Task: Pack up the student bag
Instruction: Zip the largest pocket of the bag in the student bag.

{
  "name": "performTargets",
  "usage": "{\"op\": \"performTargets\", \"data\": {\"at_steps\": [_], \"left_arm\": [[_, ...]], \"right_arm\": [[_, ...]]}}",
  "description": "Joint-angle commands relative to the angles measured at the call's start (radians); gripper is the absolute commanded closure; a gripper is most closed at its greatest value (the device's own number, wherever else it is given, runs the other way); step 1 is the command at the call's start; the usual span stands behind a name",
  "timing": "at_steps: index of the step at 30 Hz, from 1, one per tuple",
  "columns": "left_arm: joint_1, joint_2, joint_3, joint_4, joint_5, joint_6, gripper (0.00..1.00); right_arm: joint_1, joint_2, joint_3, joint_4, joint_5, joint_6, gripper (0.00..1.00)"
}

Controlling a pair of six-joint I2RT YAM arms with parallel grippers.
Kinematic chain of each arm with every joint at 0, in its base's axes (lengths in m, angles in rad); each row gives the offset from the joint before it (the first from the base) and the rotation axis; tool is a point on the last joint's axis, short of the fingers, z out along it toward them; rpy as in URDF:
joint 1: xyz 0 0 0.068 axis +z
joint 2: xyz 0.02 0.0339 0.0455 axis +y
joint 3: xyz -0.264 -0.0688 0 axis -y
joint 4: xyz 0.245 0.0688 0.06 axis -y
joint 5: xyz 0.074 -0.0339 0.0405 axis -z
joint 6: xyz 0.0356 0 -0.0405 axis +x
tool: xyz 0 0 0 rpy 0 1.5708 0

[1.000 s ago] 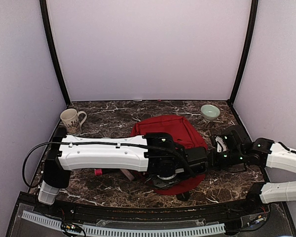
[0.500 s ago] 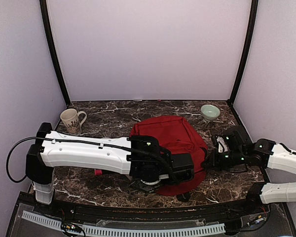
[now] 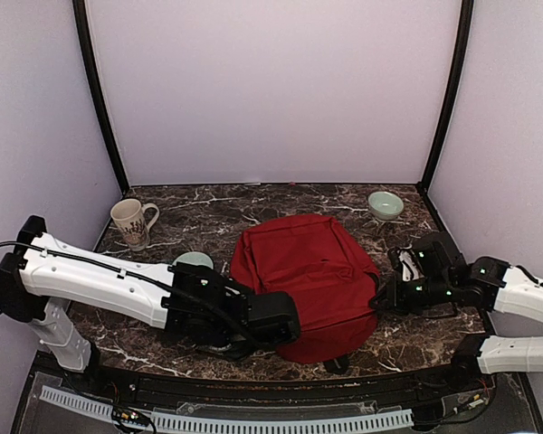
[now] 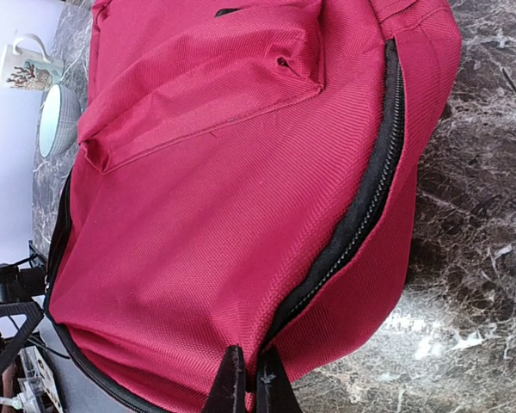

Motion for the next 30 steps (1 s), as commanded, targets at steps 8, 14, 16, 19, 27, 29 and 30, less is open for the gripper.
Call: {"op": "performTargets", "data": {"at_steps": [8, 14, 16, 19, 27, 29, 30], "left_arm": [[-0.007, -0.1, -0.113, -0.005, -0.023, 0.225, 0.97], [0.074, -0.112, -0.011, 0.062, 0.03, 0.688, 0.59], [0.146, -0.129, -0.003, 0.134, 0.136, 0.891, 0.47], [0.245, -0.141, 0.043, 0.163, 0.222, 1.165, 0.28], [0.565, -0.013, 0.118, 0.245, 0.639, 1.66, 0.15], [0.6, 0.076, 0.191, 0.198, 0.683, 1.766, 0.16], [0.613, 0.136, 0.228, 0.174, 0.706, 1.814, 0.17]], "right_arm": [[-0.022, -0.048, -0.025, 0.002, 0.051, -0.072, 1.0], [-0.022, -0.008, 0.077, -0.095, 0.171, -0.072, 0.52], [-0.021, 0.001, 0.122, -0.133, 0.186, -0.056, 0.48], [-0.022, -0.002, 0.165, -0.188, 0.185, -0.037, 0.39], [-0.02, -0.032, 0.207, -0.32, 0.142, 0.253, 0.3], [-0.018, -0.018, 0.193, -0.312, 0.101, 0.322, 0.29], [-0.012, -0.009, 0.183, -0.294, 0.081, 0.351, 0.28]]}}
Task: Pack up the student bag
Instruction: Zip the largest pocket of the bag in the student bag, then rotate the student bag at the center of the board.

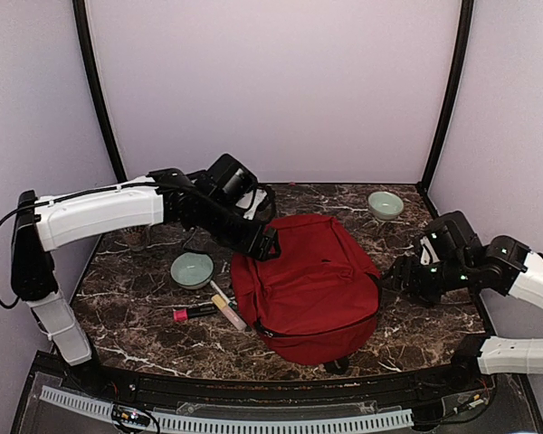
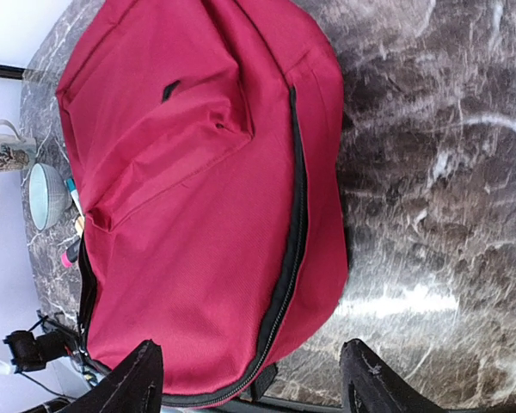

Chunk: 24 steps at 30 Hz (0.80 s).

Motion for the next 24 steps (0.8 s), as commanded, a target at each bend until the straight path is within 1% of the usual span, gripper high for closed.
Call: {"op": "performTargets", "data": {"at_steps": [1, 3, 5, 7, 9, 11, 12, 13, 14, 15, 16, 19, 22, 24], "left_arm": [[0.062, 0.19, 0.129, -0.07, 0.215, 0.353, 0.18], [0.082, 0.261, 0.171, -0.095, 0.278, 0.41, 0.2], [0.099, 0.316, 0.197, -0.102, 0.343, 0.454, 0.23], [0.108, 0.353, 0.221, -0.111, 0.389, 0.486, 0.26], [0.109, 0.374, 0.223, -0.112, 0.403, 0.509, 0.28], [0.108, 0.39, 0.212, -0.11, 0.413, 0.524, 0.34], [0.108, 0.399, 0.209, -0.118, 0.408, 0.527, 0.41], [0.108, 0.405, 0.206, -0.13, 0.394, 0.521, 0.56], [0.108, 0.409, 0.206, -0.142, 0.387, 0.516, 0.64], [0.108, 0.407, 0.205, -0.153, 0.379, 0.499, 0.77], [0.107, 0.401, 0.205, -0.16, 0.377, 0.483, 0.85], [0.095, 0.362, 0.196, -0.159, 0.355, 0.418, 1.0], [0.066, 0.336, 0.193, -0.152, 0.302, 0.31, 1.0], [0.034, 0.336, 0.189, -0.141, 0.266, 0.225, 1.0]], "right_arm": [[0.013, 0.027, -0.023, -0.004, -0.083, 0.212, 0.28], [0.036, 0.052, -0.052, 0.056, -0.122, 0.263, 0.28], [0.059, 0.091, -0.073, 0.101, -0.152, 0.293, 0.3], [0.082, 0.139, -0.087, 0.135, -0.155, 0.309, 0.37], [0.098, 0.18, -0.097, 0.173, -0.149, 0.316, 0.45], [0.099, 0.221, -0.113, 0.224, -0.156, 0.309, 0.54], [0.096, 0.244, -0.11, 0.234, -0.152, 0.292, 0.62], [0.089, 0.266, -0.102, 0.236, -0.144, 0.265, 0.77], [0.078, 0.287, -0.089, 0.233, -0.14, 0.227, 0.86], [0.063, 0.309, -0.077, 0.228, -0.13, 0.188, 0.95], [0.046, 0.328, -0.068, 0.222, -0.124, 0.154, 1.0], [-0.035, 0.373, -0.057, 0.234, -0.113, 0.058, 1.0], [-0.159, 0.411, -0.03, 0.244, -0.087, -0.048, 1.0], [-0.231, 0.448, 0.011, 0.235, -0.057, -0.153, 1.0]]}}
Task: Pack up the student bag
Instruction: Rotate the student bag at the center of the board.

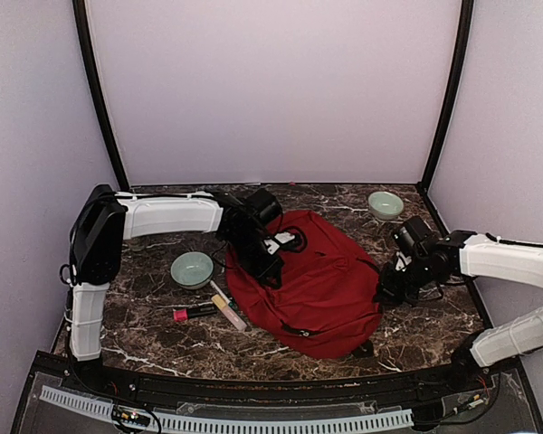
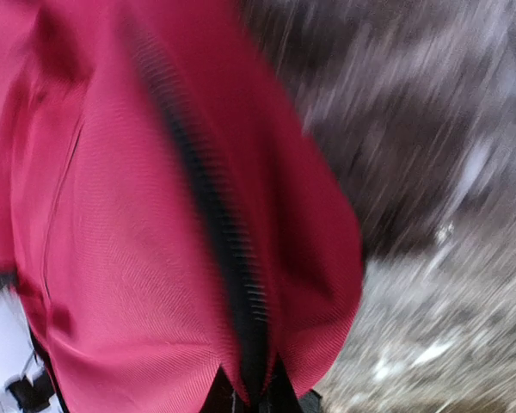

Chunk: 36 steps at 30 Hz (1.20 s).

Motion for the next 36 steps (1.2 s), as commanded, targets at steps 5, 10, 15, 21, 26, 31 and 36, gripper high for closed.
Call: {"op": "performTargets", "data": {"at_steps": [5, 10, 15, 21, 26, 31, 36], "left_arm": [[-0.154, -0.026, 0.023, 0.022, -0.048, -0.341, 1.0], [-0.223, 0.08, 0.135, 0.124, 0.079, -0.489, 0.97], [-0.254, 0.1, 0.236, 0.214, 0.185, -0.522, 0.81], [-0.237, 0.071, 0.4, 0.091, 0.094, -0.415, 0.49], [-0.209, 0.025, 0.449, -0.055, -0.068, -0.262, 0.45], [-0.167, 0.023, 0.411, -0.055, -0.178, -0.099, 0.44], [-0.117, 0.041, 0.321, 0.073, -0.208, 0.019, 0.44]], "right_arm": [[-0.255, 0.195, 0.222, -0.008, 0.178, -0.407, 1.0], [-0.322, 0.282, 0.314, -0.027, 0.2, -0.506, 1.0], [-0.38, 0.306, 0.358, -0.053, 0.212, -0.585, 0.87], [-0.413, 0.279, 0.426, -0.136, 0.17, -0.67, 0.6], [-0.413, 0.201, 0.431, -0.196, 0.156, -0.678, 0.53], [-0.413, 0.083, 0.382, -0.266, 0.179, -0.654, 0.49], [-0.413, -0.056, 0.319, -0.323, 0.179, -0.598, 0.46]]}}
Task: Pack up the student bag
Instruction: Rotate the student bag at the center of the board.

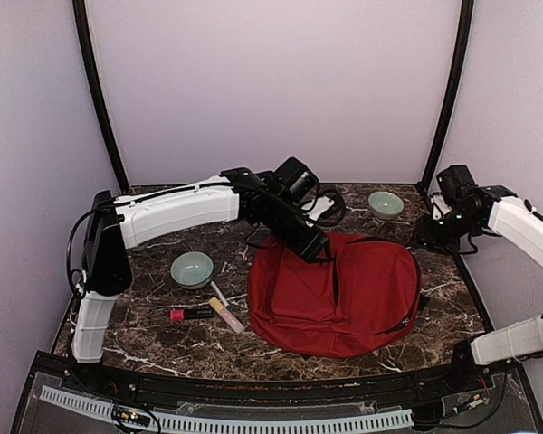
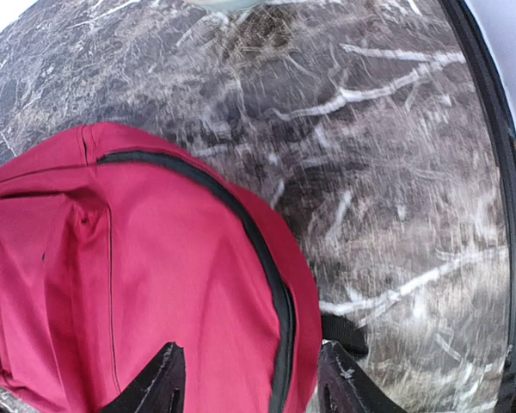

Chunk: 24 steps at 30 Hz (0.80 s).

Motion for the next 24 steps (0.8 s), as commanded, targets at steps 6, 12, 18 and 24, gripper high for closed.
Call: {"op": "performTargets", "data": {"at_steps": [6, 12, 18, 24], "left_arm": [[0.063, 0.067, -0.044, 0.131, 0.013, 0.235, 0.45], [0.064, 0.137, -0.008, 0.167, 0.056, 0.225, 0.46], [0.064, 0.191, -0.005, 0.26, -0.016, 0.248, 0.5], [0.064, 0.259, 0.023, 0.325, 0.019, 0.24, 0.57]], "right_arm": [[-0.002, -0.217, -0.097, -0.114, -0.069, 0.144, 0.44], [-0.001, -0.273, -0.11, -0.047, -0.25, 0.22, 0.43], [0.013, -0.263, -0.088, -0.005, -0.308, 0.25, 0.42], [0.051, -0.232, -0.088, 0.029, -0.304, 0.296, 0.42]]}}
